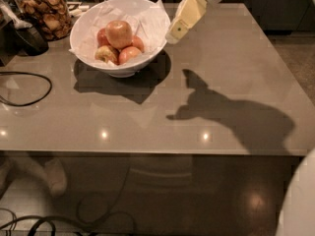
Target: Pick apple from white bowl
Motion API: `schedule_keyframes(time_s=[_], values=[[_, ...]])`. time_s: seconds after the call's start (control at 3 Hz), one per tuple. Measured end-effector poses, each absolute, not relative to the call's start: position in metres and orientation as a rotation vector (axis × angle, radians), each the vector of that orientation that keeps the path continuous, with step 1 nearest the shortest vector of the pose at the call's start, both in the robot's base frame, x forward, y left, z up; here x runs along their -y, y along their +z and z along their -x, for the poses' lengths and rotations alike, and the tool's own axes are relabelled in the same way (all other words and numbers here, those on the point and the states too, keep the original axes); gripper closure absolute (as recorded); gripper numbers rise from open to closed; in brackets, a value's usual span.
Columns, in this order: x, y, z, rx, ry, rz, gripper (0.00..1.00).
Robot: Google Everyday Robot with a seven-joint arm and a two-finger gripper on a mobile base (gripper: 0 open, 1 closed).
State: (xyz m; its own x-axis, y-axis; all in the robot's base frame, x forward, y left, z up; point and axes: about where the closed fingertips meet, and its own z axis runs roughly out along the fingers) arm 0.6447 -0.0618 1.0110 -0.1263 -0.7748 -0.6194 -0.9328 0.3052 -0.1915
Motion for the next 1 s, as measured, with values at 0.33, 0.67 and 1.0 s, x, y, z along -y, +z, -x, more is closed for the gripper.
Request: schedule_keyframes(time_s=[0.33, 0.67, 1.0], values=[[0.056, 1.018, -0.647, -1.924, 0.321, 1.516, 0.0], [0.035, 1.017, -0.653, -1.898, 0.409, 1.475, 0.0], [0.015, 1.017, -0.661, -1.877, 0.462, 1.472, 0.0]])
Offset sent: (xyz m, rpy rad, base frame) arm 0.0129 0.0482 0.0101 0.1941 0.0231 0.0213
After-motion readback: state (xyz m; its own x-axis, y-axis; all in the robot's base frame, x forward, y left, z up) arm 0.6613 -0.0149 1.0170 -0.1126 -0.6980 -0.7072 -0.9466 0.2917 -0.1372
